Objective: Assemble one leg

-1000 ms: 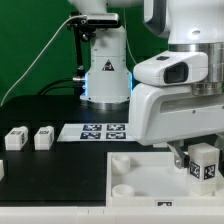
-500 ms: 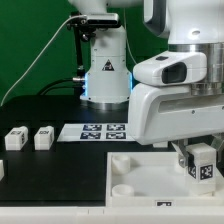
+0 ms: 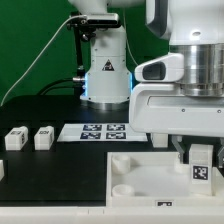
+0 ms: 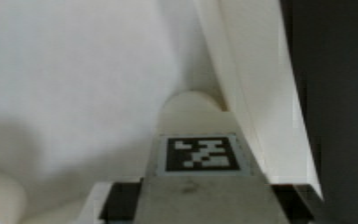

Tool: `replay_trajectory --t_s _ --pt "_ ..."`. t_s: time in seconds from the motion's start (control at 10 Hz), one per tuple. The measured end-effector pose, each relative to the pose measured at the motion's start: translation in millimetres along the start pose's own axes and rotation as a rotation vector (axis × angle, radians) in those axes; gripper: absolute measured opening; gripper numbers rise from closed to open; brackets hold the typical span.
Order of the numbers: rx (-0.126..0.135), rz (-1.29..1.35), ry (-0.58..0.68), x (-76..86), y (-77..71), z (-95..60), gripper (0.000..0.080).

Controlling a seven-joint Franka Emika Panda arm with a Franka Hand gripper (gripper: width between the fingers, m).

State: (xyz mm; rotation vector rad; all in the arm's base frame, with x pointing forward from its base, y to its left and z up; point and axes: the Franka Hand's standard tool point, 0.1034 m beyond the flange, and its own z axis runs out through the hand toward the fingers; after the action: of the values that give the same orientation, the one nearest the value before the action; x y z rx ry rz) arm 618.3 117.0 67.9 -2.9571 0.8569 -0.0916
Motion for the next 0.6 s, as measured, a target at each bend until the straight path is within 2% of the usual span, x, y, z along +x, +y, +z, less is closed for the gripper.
replay_trajectory --t_s 0.4,0.6 --pt "-0.009 0.529 -0.019 -3.8 -3.0 0.8 0.0291" --pt "0.012 0.601 -0.027 -2.1 -3.3 0.8 0.0291"
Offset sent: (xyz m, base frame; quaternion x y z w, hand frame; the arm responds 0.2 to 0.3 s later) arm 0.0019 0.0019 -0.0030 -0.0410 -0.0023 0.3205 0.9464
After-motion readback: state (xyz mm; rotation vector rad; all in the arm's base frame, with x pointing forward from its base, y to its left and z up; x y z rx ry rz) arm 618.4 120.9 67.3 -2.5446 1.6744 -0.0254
